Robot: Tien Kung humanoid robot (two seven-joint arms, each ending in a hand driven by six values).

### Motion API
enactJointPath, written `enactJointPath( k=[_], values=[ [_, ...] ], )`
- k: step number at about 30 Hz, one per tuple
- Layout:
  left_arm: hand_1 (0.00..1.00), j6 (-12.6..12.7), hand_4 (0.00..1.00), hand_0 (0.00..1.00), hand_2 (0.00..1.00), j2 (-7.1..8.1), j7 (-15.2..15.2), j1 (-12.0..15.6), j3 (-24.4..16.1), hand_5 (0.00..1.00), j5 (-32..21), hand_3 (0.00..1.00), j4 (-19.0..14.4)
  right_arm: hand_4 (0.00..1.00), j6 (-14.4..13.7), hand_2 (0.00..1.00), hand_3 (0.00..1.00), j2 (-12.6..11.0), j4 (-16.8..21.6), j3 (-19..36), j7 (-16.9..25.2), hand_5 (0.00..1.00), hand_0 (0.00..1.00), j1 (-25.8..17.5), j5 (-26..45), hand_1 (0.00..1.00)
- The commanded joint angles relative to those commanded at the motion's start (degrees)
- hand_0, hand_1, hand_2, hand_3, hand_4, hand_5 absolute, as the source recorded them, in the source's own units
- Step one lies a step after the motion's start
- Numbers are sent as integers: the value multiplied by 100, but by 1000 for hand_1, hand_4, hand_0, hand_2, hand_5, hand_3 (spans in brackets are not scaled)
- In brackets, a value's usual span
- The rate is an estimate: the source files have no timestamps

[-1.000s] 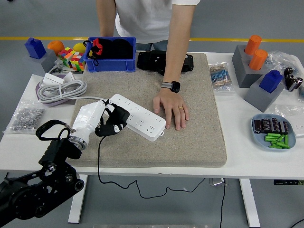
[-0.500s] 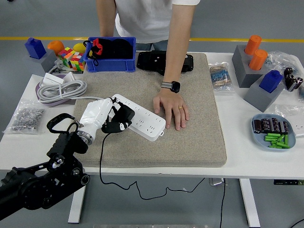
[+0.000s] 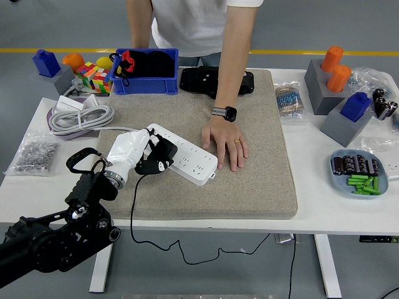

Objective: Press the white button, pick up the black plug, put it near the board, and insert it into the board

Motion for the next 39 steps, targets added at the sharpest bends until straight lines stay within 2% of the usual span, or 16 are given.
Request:
enactJointPath(
  k=[17,18,23,24,29,30,36,37,39],
  values=[
    [211,-39,586,195,271,-9,13,21,55,2,8,554,4,698,1,635,625,-1,-2,-27,5,480,668,-13,5,676],
    [220,-40,701,187,286,-8,5,19,60,2,0,555,3,698,1,635,625,1,-3,-21,4,480,668,-13,0,675],
    [220,-29,701,187,286,-5,-46,17,85,2,-40,555,14,698,3,635,625,7,-4,-6,4,480,668,-12,-2,675],
    [259,-28,820,174,312,-4,-62,17,87,2,-63,546,15,697,2,635,624,9,-5,-2,5,480,668,-13,-3,675],
    [259,-9,820,174,312,-5,-104,22,91,2,-104,546,27,697,5,635,624,11,-6,-8,3,480,668,-16,-3,675],
    [317,-5,882,188,362,-4,-107,23,90,2,-100,531,30,697,6,635,624,12,-6,-7,3,480,668,-16,-4,675],
    [317,-5,882,188,362,-2,-112,22,74,2,-95,531,50,697,8,635,624,12,-5,-14,3,479,667,-18,-2,675],
    [353,-10,943,214,369,-1,-119,24,73,25,-102,533,52,697,9,635,623,12,-7,-18,1,475,666,-20,-4,675],
    [353,-10,943,214,369,-2,-127,23,67,25,-107,533,57,697,11,635,623,9,-5,-26,1,475,666,-17,-1,675]
  ],
)
